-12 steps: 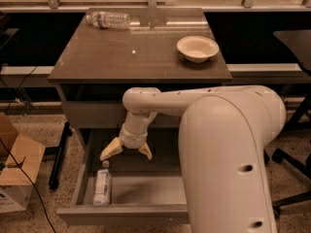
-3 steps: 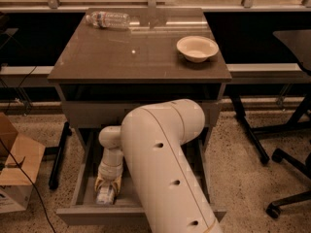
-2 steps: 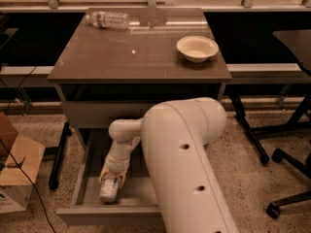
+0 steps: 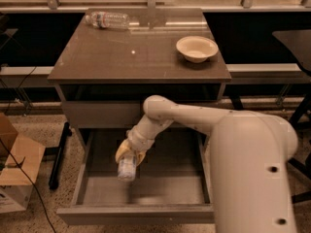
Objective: Pick blue plastic bottle from middle drawer and place on counter
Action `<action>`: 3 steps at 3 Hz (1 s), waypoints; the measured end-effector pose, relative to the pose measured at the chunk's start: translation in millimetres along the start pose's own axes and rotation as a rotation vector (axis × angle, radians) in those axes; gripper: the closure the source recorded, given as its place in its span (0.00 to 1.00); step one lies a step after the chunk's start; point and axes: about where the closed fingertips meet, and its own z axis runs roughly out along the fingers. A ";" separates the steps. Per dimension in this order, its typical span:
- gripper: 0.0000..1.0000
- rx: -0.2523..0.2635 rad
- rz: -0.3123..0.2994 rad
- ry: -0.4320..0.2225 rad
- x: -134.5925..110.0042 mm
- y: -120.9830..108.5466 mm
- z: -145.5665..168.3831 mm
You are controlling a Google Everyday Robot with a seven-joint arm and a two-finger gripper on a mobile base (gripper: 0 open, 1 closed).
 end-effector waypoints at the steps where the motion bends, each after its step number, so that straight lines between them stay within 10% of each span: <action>1: 1.00 -0.061 -0.076 -0.029 9.8 -3.8 -52.4; 3: 1.00 -0.144 -0.162 -0.065 20.8 10.3 -106.6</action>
Offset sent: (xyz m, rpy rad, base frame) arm -0.0064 -0.1491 0.1995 0.4899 -0.4739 0.6361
